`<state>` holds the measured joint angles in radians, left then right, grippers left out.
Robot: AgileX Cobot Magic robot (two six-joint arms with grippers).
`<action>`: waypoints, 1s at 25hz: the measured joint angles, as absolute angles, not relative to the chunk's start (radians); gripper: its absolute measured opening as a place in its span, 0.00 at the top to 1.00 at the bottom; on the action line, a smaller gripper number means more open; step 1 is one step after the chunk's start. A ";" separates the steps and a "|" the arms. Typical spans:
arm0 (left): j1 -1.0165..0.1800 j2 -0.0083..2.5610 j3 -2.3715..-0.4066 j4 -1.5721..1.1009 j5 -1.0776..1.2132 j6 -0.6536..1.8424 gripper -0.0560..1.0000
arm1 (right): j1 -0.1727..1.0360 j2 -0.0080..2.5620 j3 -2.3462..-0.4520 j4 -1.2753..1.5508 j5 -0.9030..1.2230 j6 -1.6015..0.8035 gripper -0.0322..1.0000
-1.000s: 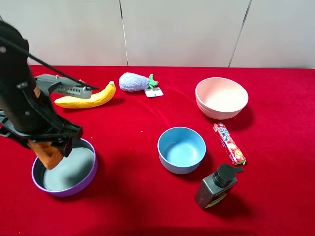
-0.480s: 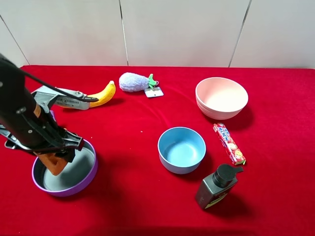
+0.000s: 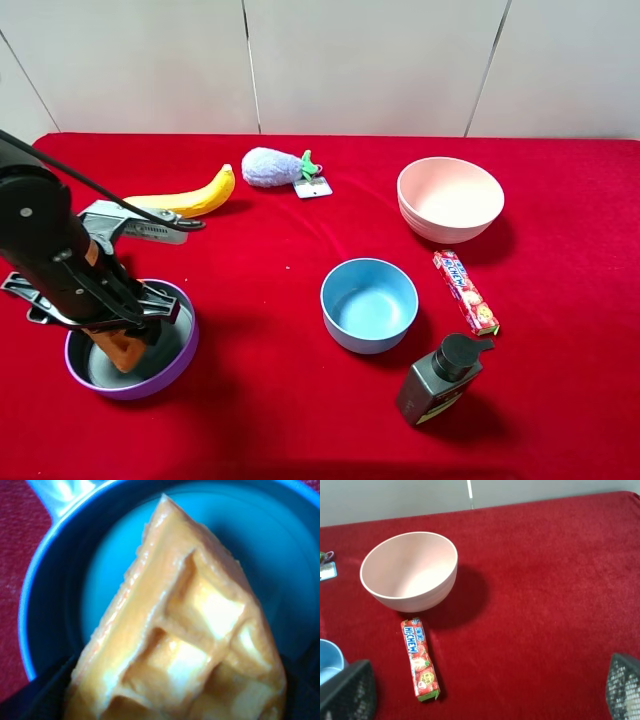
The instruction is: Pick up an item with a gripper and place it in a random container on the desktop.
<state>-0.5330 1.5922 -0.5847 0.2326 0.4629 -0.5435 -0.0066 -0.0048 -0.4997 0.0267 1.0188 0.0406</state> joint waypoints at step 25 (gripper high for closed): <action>-0.533 1.590 -0.585 0.233 0.447 -0.544 0.01 | -0.007 -0.005 -0.500 0.027 1.019 0.041 0.30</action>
